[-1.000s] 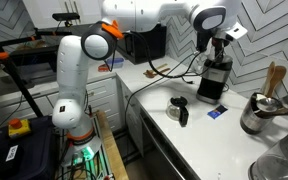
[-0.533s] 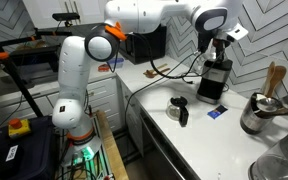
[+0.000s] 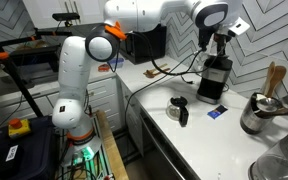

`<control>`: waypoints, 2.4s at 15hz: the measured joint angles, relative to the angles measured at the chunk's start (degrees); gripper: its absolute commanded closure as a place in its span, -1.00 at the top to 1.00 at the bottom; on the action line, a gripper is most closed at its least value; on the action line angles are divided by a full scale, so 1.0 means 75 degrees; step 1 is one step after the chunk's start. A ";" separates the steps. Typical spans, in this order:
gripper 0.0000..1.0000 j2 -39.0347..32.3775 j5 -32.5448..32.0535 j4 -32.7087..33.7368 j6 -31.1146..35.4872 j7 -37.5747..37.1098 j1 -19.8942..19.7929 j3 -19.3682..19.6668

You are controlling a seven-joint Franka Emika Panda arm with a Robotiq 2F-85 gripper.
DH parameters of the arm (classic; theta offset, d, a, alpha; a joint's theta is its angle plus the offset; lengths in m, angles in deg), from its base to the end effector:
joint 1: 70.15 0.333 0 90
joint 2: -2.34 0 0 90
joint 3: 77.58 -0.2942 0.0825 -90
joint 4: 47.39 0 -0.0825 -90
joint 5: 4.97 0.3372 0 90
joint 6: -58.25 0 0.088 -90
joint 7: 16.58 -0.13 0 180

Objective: Pick up the silver bowl from the top of the coffee maker and put it on the kitchen counter, open the black lid at the top of the coffee maker

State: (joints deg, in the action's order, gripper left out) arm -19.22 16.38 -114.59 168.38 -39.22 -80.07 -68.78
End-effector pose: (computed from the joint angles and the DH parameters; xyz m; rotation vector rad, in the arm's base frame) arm 0.6310 -0.1563 0.5837 -2.5694 1.0299 -0.5096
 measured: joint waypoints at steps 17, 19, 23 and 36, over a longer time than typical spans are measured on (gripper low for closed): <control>-0.99 0.0593 0.1216 -0.0125 -0.0202 0.0023 -0.0165 -0.0263; -0.99 0.0855 0.1354 -0.0337 -0.0646 0.0051 -0.0164 -0.0319; -0.99 0.1468 0.1348 -0.1046 -0.1834 0.0315 -0.0173 -0.0329; -0.99 0.2191 0.1119 -0.2332 -0.2307 0.0885 -0.0200 -0.0191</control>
State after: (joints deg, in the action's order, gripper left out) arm -2.78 24.77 -132.08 151.08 -32.58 -81.57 -70.22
